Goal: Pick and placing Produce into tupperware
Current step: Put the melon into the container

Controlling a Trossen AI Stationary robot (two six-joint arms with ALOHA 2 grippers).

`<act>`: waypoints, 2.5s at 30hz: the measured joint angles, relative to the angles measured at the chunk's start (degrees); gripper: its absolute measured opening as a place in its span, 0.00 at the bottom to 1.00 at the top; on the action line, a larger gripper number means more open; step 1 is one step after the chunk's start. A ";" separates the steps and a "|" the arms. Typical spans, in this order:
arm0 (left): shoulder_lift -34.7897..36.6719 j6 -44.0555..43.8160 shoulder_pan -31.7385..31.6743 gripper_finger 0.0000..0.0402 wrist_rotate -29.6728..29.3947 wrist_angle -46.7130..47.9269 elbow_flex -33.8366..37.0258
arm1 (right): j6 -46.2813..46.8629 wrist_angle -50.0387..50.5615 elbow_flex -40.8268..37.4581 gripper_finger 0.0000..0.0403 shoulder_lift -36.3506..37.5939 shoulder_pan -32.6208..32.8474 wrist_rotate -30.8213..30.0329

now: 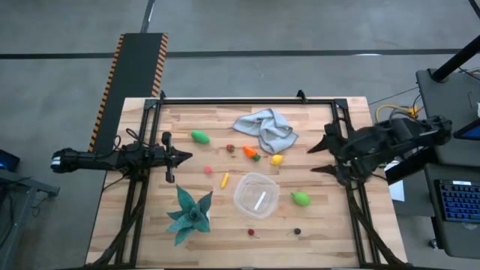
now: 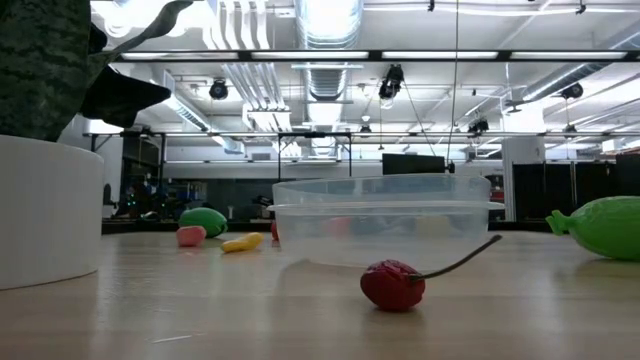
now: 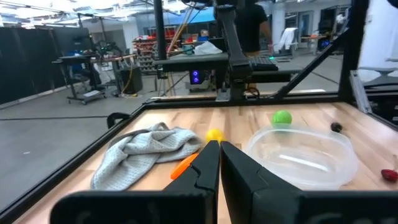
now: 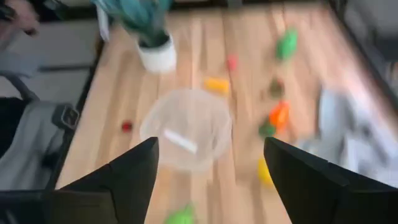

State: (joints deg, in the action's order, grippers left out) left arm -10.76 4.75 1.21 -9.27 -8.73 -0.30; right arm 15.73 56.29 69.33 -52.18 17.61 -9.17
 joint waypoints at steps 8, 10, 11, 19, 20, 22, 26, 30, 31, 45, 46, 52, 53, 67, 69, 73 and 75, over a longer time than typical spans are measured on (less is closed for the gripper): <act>0.17 0.13 0.00 0.00 1.67 -1.53 0.00 | 19.32 20.41 11.91 0.69 -15.42 0.25 10.60; 0.17 0.13 0.00 0.00 1.67 -1.50 0.00 | 21.09 22.22 13.94 0.68 -18.98 1.06 10.43; 0.14 0.13 0.00 0.00 1.67 -1.49 0.00 | 21.34 22.67 14.98 0.68 -20.65 1.83 9.62; 0.16 0.02 0.00 0.00 1.71 -1.54 0.00 | 31.44 34.09 27.63 0.67 -34.66 15.70 3.34; 0.15 0.02 0.00 0.00 1.71 -1.62 0.00 | 32.58 34.16 28.78 0.67 -35.93 18.14 0.71; 0.23 0.00 0.00 0.00 1.74 -1.62 0.00 | 31.61 32.39 29.76 0.65 -37.18 23.19 -5.09; 0.32 -0.04 0.00 0.00 2.00 -1.38 0.00 | 32.39 33.42 30.91 0.62 -39.66 30.43 -17.74; 0.42 -1.68 0.00 0.00 2.31 -1.53 0.00 | 37.53 33.63 30.83 0.61 -42.10 33.50 -22.17; 0.46 -2.78 0.00 0.00 2.33 -1.67 0.00 | 39.03 33.73 30.90 0.62 -42.47 33.52 -22.58; 0.37 -4.46 0.00 0.00 4.47 -4.21 0.00 | 44.06 33.66 29.25 0.68 -47.30 29.81 -20.84; 0.31 -4.46 0.00 0.00 4.47 -4.37 0.00 | 44.25 33.86 28.61 0.70 -47.27 29.16 -19.75; 0.31 -4.44 0.00 0.00 4.53 -4.30 0.00 | 45.55 33.78 21.96 0.84 -47.28 26.06 -14.66; 0.30 -4.42 0.00 0.00 4.53 -4.31 0.00 | 46.07 33.80 20.59 0.86 -47.28 25.51 -13.26; -1.67 -4.42 0.00 0.00 4.64 -3.95 0.00 | 42.92 19.59 4.39 0.90 -44.09 23.05 -14.90; -1.89 -4.42 0.00 0.00 4.64 -3.91 0.00 | 41.91 16.17 1.32 0.90 -42.74 22.96 -14.81; -1.83 -4.42 0.00 0.00 4.62 -3.95 0.00 | 40.90 12.06 -3.94 0.90 -39.46 22.30 -14.81; -1.73 -4.44 0.00 0.00 4.62 -4.02 0.00 | 40.64 8.10 -6.59 0.90 -37.22 21.92 -14.43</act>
State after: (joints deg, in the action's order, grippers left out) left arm -12.49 0.32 1.21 -4.64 -12.76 -0.30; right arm 56.36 64.39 62.74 -89.40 39.53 -23.61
